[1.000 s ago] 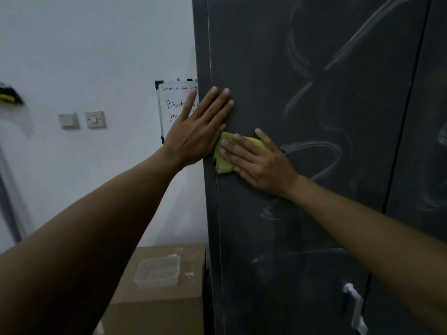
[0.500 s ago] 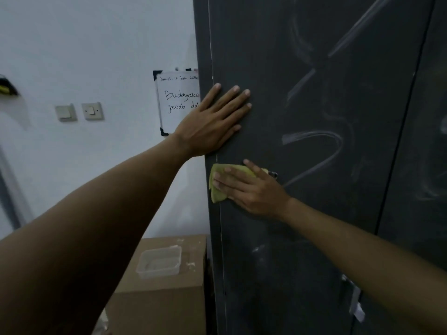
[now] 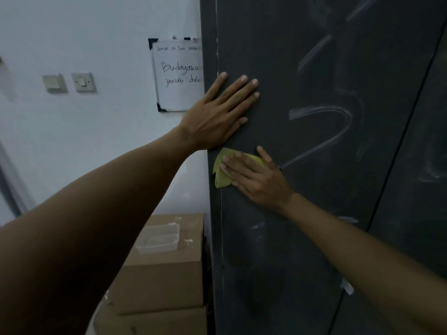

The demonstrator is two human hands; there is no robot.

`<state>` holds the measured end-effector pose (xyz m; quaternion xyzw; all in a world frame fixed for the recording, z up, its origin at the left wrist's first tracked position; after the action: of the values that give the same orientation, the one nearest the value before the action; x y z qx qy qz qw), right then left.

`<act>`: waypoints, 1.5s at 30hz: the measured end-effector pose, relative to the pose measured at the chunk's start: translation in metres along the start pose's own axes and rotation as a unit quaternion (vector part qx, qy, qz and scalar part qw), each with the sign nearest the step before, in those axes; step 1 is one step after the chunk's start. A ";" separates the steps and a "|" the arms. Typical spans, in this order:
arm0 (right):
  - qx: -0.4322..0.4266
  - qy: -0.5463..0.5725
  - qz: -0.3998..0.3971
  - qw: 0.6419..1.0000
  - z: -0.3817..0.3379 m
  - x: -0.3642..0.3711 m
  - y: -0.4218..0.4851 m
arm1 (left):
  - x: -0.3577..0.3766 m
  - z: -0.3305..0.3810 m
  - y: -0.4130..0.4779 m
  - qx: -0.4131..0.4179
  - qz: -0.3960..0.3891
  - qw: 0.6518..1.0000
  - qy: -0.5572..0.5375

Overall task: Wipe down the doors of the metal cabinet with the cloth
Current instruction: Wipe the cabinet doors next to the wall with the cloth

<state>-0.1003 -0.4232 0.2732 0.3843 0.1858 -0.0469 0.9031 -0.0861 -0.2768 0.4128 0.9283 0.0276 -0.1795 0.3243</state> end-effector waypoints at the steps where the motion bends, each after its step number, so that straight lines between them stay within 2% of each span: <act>1: 0.045 0.004 0.006 0.999 0.001 0.000 0.000 | 0.001 0.003 -0.002 -0.006 0.003 1.000 0.000; 3: 0.110 0.022 0.018 0.994 -0.006 0.003 -0.002 | 0.005 0.009 -0.005 -0.012 0.006 1.000 0.006; 4: 0.114 0.032 0.020 0.993 -0.013 0.006 -0.005 | 0.007 0.012 -0.007 -0.012 0.006 1.000 0.007; 10: -0.053 0.007 -0.024 0.998 -0.029 0.013 -0.037 | 0.015 0.030 -0.020 -0.020 0.006 1.000 0.005; 14: 0.057 0.027 -0.010 0.998 -0.032 0.014 -0.036 | 0.017 0.038 -0.026 -0.031 0.000 0.999 -0.008; 16: 0.071 0.042 -0.007 0.997 -0.042 0.017 -0.042 | 0.018 0.044 -0.030 -0.033 -0.003 0.999 -0.013; 20: -0.063 0.038 -0.061 0.995 -0.054 0.026 -0.070 | 0.022 0.057 -0.041 -0.037 -0.006 0.999 -0.009; 22: -0.096 0.012 -0.075 0.992 -0.053 0.024 -0.075 | 0.023 0.065 -0.045 -0.036 -0.009 0.999 -0.009; 26: -0.009 0.021 -0.061 0.998 -0.058 0.024 -0.075 | 0.026 0.081 -0.053 -0.040 -0.036 0.998 -0.028; 28: -0.005 0.033 -0.064 0.997 -0.067 0.030 -0.083 | 0.030 0.088 -0.060 -0.040 -0.053 0.997 -0.034; 33: -0.165 0.004 -0.138 0.977 -0.082 0.038 -0.112 | 0.035 0.103 -0.068 -0.049 -0.055 0.997 -0.039; 34: -0.176 -0.005 -0.145 0.974 -0.083 0.039 -0.113 | 0.036 0.103 -0.069 -0.052 -0.059 0.996 -0.040; 35: -0.164 -0.008 -0.145 0.976 -0.083 0.039 -0.114 | 0.037 0.104 -0.068 -0.056 -0.063 0.996 -0.043; 39: -0.013 0.033 -0.122 0.992 -0.086 0.038 -0.110 | 0.039 0.106 -0.068 -0.065 -0.065 0.995 -0.049; 45: -0.085 0.066 -0.179 0.978 -0.111 0.043 -0.130 | 0.042 0.119 -0.076 -0.057 -0.067 0.995 -0.051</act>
<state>-0.1237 -0.4328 0.0988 0.2691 0.3140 -0.1662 0.8952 -0.0973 -0.2927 0.2672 0.8942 0.0834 -0.2456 0.3649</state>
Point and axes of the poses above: each hand's wrist, its own y-axis towards the middle knuckle, its own x-axis out of the palm, z = x × y, the point moved 3 cm from there along y, towards the middle knuckle, and after that the axes turned 10 degrees about -z, right-handed, at the moved point
